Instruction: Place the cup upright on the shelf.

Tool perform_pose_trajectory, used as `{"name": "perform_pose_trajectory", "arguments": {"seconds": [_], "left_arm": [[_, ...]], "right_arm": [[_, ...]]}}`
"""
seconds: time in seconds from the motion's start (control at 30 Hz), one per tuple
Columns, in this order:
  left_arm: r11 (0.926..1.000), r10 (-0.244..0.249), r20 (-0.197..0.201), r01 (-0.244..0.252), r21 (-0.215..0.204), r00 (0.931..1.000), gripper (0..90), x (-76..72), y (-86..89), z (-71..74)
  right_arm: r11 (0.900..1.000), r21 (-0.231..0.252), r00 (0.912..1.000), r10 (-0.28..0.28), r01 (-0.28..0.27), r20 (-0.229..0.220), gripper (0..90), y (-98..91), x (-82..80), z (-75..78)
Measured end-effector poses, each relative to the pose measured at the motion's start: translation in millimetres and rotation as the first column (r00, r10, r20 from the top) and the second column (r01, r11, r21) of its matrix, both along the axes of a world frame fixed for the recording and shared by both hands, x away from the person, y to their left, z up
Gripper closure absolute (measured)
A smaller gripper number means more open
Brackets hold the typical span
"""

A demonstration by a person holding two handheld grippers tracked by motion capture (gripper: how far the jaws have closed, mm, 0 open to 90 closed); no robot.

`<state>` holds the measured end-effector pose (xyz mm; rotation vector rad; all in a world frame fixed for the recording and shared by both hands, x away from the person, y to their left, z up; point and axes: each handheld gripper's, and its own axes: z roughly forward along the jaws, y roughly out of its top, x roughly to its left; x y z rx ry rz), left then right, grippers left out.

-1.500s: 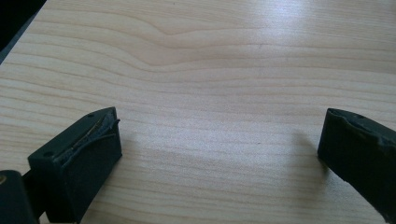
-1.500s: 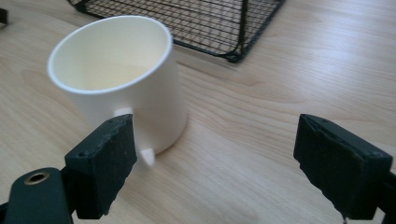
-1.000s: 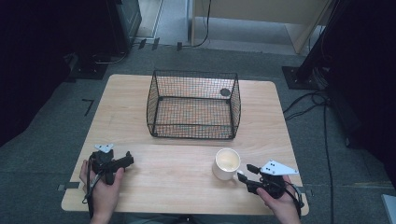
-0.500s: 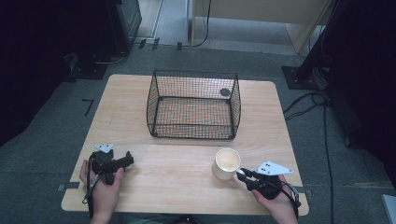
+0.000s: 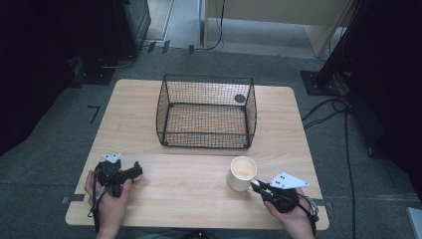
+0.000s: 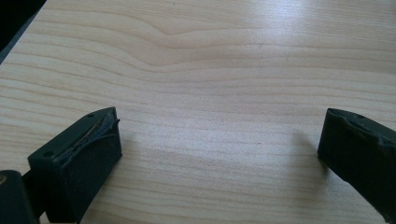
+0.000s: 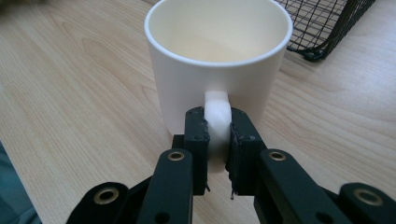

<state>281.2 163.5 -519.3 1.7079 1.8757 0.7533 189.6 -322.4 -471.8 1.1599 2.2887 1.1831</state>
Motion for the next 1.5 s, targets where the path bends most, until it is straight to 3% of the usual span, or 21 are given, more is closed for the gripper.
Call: {"name": "perform_pose_trajectory", "arguments": {"seconds": [0.2,0.43,0.87,1.5], "left_arm": [[1.0,-0.002,-0.001,0.002,0.001,1.0,0.0,0.2,-0.1,0.1],[1.0,-0.001,0.001,0.001,-0.001,1.0,0.0,0.4,-0.9,-0.1],[1.0,-0.002,0.001,0.002,-0.001,1.0,0.0,0.5,-0.9,-0.1],[1.0,-0.002,0.001,0.002,-0.001,1.0,0.0,0.5,-0.9,-0.1]], "right_arm": [[0.9996,-0.023,0.9997,-0.012,0.013,0.021,81.1,6.5,-2.4,6.3],[0.9993,-0.008,0.9989,-0.038,0.038,0.027,81.2,7.4,-1.1,10.5],[0.9991,0.039,0.9987,-0.02,0.018,0.047,81.2,15.9,-0.3,28.9],[0.9986,0.052,0.9957,-0.003,-0.002,0.093,81.2,32.1,11.6,64.1]]}}
